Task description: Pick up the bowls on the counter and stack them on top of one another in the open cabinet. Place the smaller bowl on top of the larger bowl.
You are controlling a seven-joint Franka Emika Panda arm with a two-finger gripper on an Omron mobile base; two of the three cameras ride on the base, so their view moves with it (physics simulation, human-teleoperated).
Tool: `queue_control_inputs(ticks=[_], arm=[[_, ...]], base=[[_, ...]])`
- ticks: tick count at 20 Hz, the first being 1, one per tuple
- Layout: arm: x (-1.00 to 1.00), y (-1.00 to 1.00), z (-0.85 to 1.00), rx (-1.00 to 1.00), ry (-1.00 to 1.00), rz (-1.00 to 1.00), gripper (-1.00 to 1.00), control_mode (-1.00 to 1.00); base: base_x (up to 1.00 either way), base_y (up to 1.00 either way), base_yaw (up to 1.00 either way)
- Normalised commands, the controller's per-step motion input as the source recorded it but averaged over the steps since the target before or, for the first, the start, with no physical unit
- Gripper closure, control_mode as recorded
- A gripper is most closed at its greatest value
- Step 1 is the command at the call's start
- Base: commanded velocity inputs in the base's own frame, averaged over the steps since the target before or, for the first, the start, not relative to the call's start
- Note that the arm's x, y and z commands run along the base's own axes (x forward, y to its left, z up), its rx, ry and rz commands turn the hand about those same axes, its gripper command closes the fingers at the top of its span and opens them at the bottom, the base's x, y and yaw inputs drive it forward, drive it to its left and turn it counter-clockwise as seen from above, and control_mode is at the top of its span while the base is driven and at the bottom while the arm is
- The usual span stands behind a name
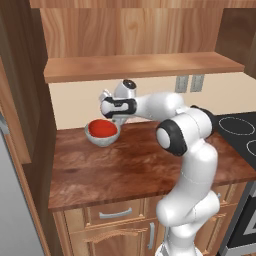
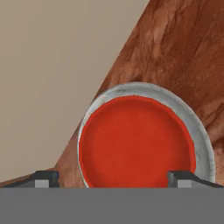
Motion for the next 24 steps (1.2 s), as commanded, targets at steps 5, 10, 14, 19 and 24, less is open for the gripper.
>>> queue_control_inputs(ticks=[5, 10, 14, 19, 24], arm=[[-0.27, -0.35, 0.22, 0.00, 0.07, 0.00, -1.00, -1.00], [-0.31, -0.27, -0.08, 0.00, 0.00, 0.00, -1.00, -1.00], [-0.17, 0.00, -0.27, -0.01, 0.02, 0.00, -1.00, -1.00], [-0.23, 0.00, -0.36, -0.01, 0.02, 0.01, -1.00, -1.00], [-0.09, 0.00, -0.22, -0.01, 0.02, 0.02, -1.00, -1.00]], base=[[0.00, 0.00, 0.00], [0.00, 0.00, 0.00], [0.00, 0.00, 0.00], [0.00, 0.00, 0.00], [0.00, 0.00, 0.00]])
